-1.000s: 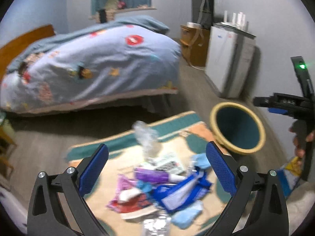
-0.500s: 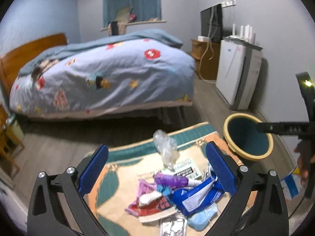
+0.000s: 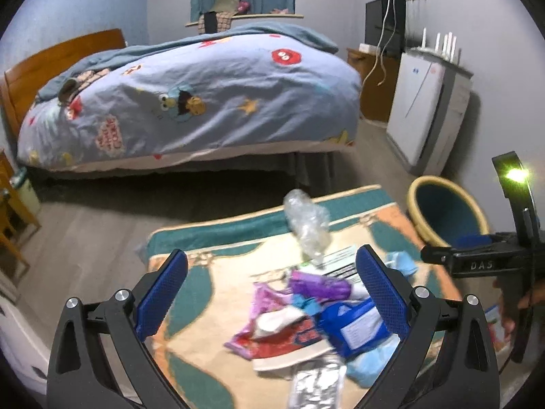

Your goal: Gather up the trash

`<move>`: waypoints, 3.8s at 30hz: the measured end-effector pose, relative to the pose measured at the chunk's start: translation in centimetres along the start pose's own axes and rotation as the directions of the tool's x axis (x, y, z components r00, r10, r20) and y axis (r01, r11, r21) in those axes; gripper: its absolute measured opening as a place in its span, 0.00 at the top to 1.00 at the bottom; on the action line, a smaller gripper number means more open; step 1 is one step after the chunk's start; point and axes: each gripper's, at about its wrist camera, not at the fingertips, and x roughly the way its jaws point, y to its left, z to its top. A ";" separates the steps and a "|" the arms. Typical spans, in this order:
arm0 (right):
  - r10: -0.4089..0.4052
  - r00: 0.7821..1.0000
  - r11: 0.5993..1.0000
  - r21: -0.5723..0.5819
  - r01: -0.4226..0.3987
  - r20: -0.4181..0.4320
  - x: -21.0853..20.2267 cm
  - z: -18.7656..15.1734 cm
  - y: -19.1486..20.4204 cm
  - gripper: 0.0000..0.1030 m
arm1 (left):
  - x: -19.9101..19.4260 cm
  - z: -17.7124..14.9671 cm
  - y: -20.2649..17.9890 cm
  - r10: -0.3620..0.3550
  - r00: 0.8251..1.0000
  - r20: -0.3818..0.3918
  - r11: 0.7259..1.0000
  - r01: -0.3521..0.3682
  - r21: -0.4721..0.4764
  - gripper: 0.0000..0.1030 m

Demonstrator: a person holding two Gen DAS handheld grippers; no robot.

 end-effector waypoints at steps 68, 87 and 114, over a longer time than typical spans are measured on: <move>0.166 0.977 0.974 0.134 -0.183 0.132 -4.5 3.8 -6.2 0.94 | 2.0 4.6 -8.2 -0.157 0.987 -0.029 0.958 0.159 0.239 0.90; 0.055 0.985 0.960 0.262 -0.097 0.166 -5.0 3.6 -17.9 0.94 | 8.8 5.4 -19.5 -0.299 0.944 -0.140 0.913 0.326 0.246 0.90; -0.050 0.994 0.934 0.357 0.011 0.100 -2.6 3.5 -24.3 0.94 | 17.3 4.7 -30.1 -0.307 0.924 -0.227 0.887 0.364 0.285 0.90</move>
